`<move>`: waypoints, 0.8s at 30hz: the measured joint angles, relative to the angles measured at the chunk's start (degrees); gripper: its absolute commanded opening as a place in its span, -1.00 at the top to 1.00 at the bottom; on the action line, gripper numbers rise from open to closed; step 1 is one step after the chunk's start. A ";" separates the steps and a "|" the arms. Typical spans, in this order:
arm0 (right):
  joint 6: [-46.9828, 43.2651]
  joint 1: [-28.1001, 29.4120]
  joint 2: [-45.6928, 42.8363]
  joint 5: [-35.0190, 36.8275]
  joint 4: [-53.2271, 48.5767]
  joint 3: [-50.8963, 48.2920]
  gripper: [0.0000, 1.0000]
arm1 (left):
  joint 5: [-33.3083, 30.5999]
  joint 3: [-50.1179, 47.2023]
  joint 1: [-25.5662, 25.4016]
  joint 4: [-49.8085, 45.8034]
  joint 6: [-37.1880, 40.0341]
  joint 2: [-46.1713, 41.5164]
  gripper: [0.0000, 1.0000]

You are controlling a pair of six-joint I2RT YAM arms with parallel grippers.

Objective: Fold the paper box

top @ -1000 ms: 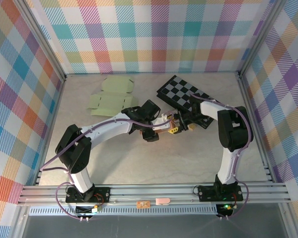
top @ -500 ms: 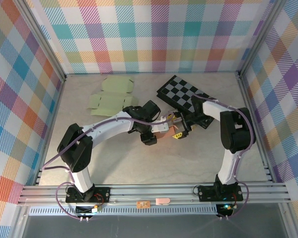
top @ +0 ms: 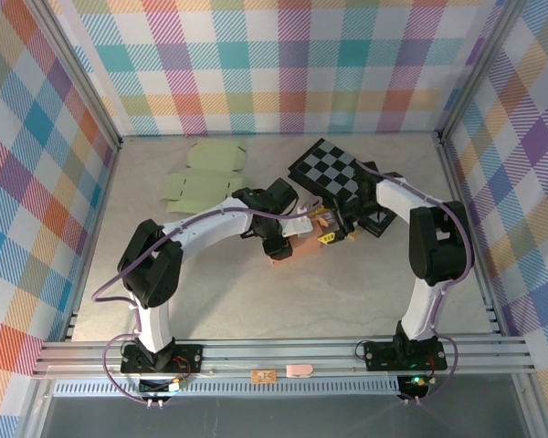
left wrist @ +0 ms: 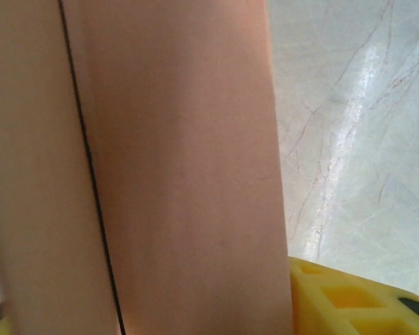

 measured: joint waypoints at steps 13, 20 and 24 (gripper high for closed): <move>-26.10 -0.68 -18.73 27.02 -5.14 9.22 0.22 | 2.49 0.26 1.38 -1.27 0.98 0.11 -0.02; -51.47 3.89 -20.22 33.46 -4.72 5.55 0.42 | 2.49 0.26 1.75 -1.53 1.73 0.11 -0.03; -63.19 7.80 -19.37 35.60 -6.01 4.00 0.37 | 2.54 0.26 2.08 -1.53 1.75 0.09 -0.04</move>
